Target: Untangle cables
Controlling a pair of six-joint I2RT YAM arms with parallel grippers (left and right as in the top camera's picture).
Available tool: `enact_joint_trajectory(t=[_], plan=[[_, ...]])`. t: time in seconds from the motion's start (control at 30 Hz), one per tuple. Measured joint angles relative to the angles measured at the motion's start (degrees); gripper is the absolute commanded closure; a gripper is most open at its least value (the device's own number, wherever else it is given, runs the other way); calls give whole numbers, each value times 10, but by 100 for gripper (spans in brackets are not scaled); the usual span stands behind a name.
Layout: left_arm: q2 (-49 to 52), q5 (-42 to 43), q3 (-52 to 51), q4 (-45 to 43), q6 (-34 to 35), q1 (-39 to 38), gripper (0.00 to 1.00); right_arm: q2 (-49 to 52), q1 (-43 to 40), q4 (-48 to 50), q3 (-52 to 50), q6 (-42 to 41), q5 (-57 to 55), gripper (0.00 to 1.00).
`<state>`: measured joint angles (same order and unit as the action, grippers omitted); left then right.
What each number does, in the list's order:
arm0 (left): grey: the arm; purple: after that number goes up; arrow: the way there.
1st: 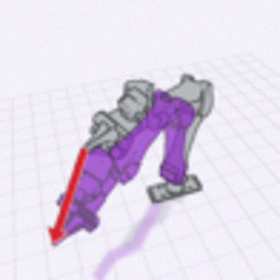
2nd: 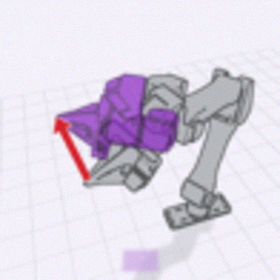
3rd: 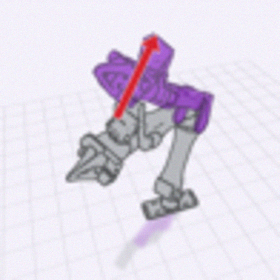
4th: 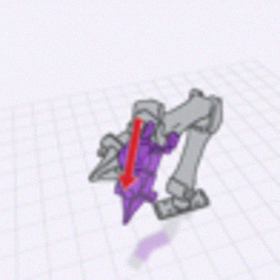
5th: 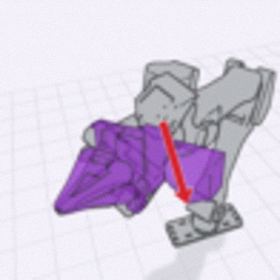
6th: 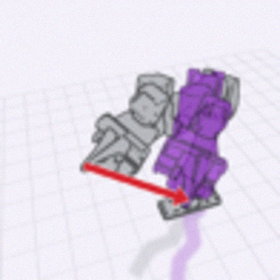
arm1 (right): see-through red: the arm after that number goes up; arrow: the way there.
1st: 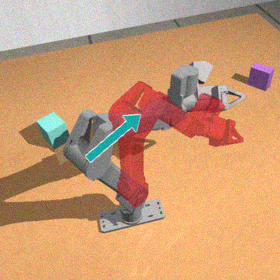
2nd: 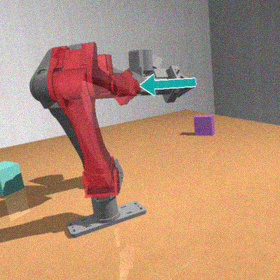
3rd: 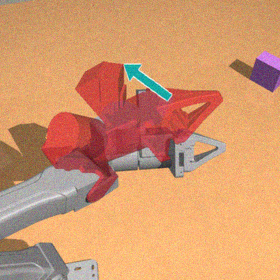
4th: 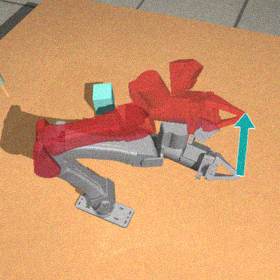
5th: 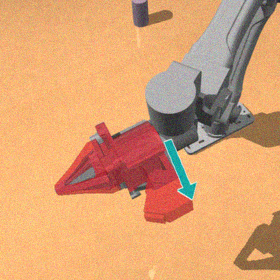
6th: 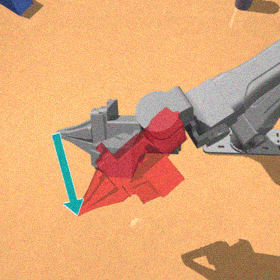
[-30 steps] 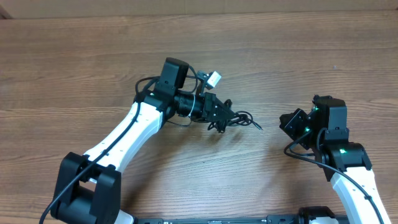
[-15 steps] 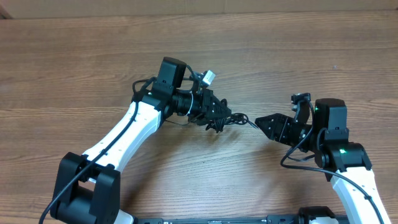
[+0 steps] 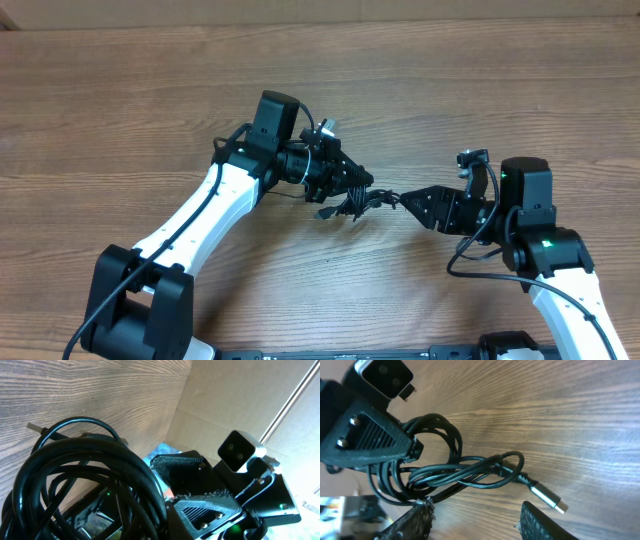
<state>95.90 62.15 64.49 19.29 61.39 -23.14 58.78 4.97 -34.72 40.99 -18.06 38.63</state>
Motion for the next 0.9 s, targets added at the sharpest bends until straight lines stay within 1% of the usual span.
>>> enact_joint_trajectory(t=[0.17,0.3,0.33,0.4,0.53,0.6,0.67,0.8,0.9], plan=[[0,0,0,0,4,0,96,0,4,13,0,17,-21,46],[0,11,0,-14,-21,0,96,5,4,14,0,14,-36,49],[0,17,0,-19,-38,0,95,8,5,15,0,16,-37,48],[0,39,0,-36,-97,0,94,19,8,15,0,33,-41,47],[0,80,0,-51,-215,0,93,26,14,24,0,47,-24,48],[0,91,0,-52,-270,0,95,26,15,41,0,14,-9,49],[0,92,0,-51,-298,0,95,26,15,56,0,-32,5,49],[0,86,0,-51,-327,0,96,26,15,81,0,-117,32,53],[0,83,0,-52,-335,0,96,26,15,94,0,-169,51,58]])
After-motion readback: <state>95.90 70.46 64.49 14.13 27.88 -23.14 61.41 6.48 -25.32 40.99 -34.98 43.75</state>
